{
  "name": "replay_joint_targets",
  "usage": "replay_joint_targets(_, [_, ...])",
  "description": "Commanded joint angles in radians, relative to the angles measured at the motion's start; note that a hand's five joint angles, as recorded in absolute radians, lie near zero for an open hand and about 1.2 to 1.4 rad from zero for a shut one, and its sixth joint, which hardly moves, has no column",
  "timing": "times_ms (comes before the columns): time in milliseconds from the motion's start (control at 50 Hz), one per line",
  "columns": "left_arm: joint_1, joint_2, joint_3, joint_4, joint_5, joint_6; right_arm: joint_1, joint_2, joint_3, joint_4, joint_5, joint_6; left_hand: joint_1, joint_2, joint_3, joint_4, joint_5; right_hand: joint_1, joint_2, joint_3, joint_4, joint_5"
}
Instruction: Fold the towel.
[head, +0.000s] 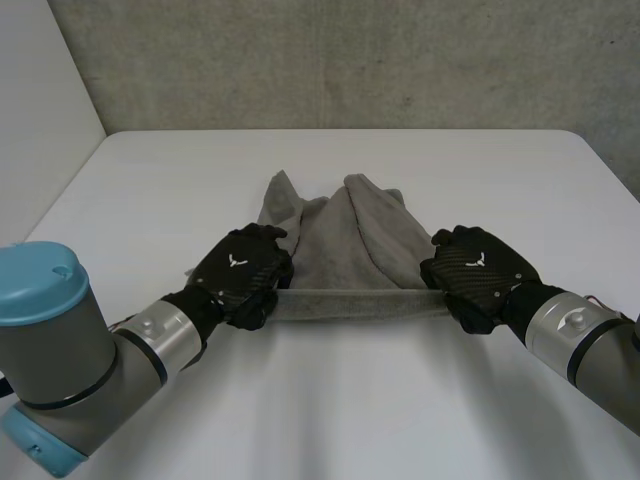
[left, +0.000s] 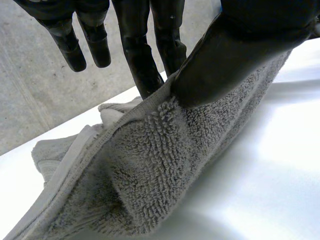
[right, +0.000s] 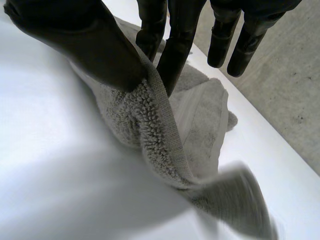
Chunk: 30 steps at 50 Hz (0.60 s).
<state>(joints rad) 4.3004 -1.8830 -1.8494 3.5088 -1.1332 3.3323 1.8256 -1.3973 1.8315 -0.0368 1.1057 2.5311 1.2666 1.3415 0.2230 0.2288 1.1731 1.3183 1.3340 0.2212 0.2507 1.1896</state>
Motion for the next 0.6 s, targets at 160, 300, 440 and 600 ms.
replay_joint_targets(160, [0.005,0.005,-0.007,-0.045,0.006,-0.002,-0.022,0.006,0.015,0.006,-0.003,0.024,-0.351,-0.426,-0.048,-0.054,-0.432,0.078,0.062,-0.047,-0.076,0.032])
replay_joint_targets(300, [0.016,-0.022,-0.016,-0.045,0.003,-0.002,-0.014,0.004,0.014,0.009,0.000,0.129,-0.513,-0.588,-0.048,-0.054,-0.594,0.078,0.062,-0.047,-0.076,0.032])
replay_joint_targets(440, [0.015,-0.084,0.009,-0.045,0.001,0.001,-0.012,0.001,0.011,0.008,-0.001,0.155,-0.566,-0.641,-0.048,-0.054,-0.647,0.078,0.062,-0.047,-0.076,0.032])
replay_joint_targets(600, [0.074,-0.117,0.027,-0.034,-0.017,0.073,-0.014,0.003,0.015,0.009,0.002,0.149,-0.572,-0.646,-0.048,-0.054,-0.653,0.078,0.062,-0.047,-0.076,0.032])
